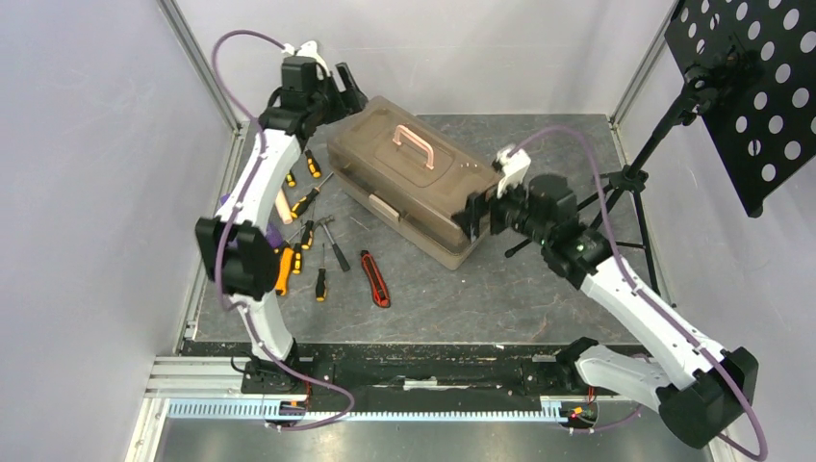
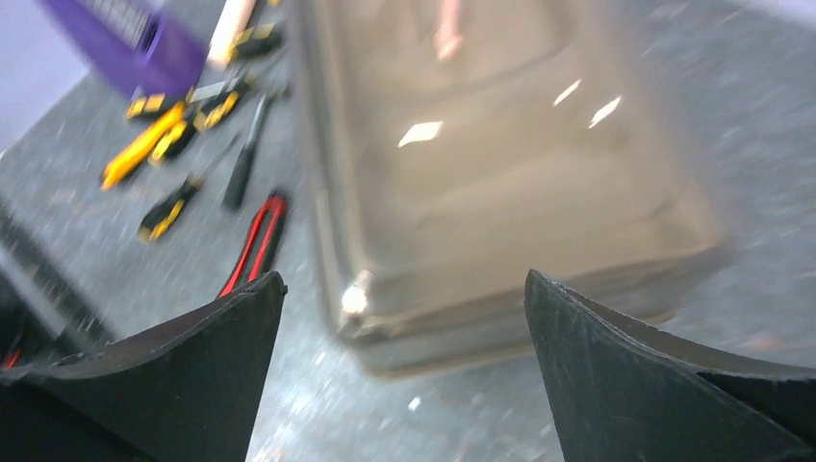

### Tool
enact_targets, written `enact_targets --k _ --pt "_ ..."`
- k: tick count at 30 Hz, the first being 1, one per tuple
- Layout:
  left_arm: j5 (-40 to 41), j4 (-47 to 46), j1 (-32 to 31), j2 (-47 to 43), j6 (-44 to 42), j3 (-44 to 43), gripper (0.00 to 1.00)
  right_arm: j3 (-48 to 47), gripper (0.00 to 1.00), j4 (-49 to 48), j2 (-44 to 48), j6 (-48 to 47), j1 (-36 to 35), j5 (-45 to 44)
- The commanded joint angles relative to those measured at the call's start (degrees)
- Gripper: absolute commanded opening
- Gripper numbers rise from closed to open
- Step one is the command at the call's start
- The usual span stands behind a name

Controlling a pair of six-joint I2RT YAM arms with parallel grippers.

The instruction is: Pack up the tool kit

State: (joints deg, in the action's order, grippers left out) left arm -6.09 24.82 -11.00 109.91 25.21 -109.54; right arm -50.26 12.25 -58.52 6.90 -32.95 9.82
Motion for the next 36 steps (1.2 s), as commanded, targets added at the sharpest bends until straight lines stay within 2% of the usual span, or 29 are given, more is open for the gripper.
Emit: enact_targets --k 1,5,7,10,13,19,25,28,32,36 --pt "8.64 2.73 0.82 -16.38 4.81 6.56 0.88 -8.07 0.98 -5.39 -5.10 -5.10 8.03 -0.33" --pt "6.87 -2.56 -0.53 -29.15 12.99 24.28 0.88 -12.38 0.98 -13.23 -12.98 -2.36 13.44 6.57" --pt "6.35 -5.83 -1.73 -34.88 16.38 32.99 0.88 -16.81 0.98 -12.88 -18.30 -3.24 14.49 8.81" --pt "2.38 -10.84 -3.82 -39.91 20.32 43.10 0.88 -21.01 0.97 -10.70 -24.18 -4.43 15.55 10.70" --pt "0.02 -16.13 -6.13 -40.57 22.96 49.36 0.88 -23.46 0.95 -8.79 -28.63 -5.12 15.72 13.20" --pt "-6.13 -22.60 -8.20 -31.89 24.32 48.45 0.87 -18.85 0.89 -7.00 -27.82 -3.37 15.65 16.81" --pt "-11.39 -24.62 -8.41 -19.88 24.27 40.46 0.86 0.33 0.86 -15.11 -14.32 5.55 15.14 19.56" --pt "-13.00 -25.87 -8.83 -15.87 24.11 37.39 0.86 6.59 0.85 -15.54 -8.33 7.52 13.05 19.62" --pt "-15.53 -26.40 -10.26 -14.00 24.17 35.10 0.85 13.04 0.85 -15.33 -1.83 9.84 8.24 17.80" --pt "-14.44 -26.91 -10.88 -18.26 23.88 38.27 0.85 14.53 0.87 -14.37 2.97 9.85 7.86 12.01"
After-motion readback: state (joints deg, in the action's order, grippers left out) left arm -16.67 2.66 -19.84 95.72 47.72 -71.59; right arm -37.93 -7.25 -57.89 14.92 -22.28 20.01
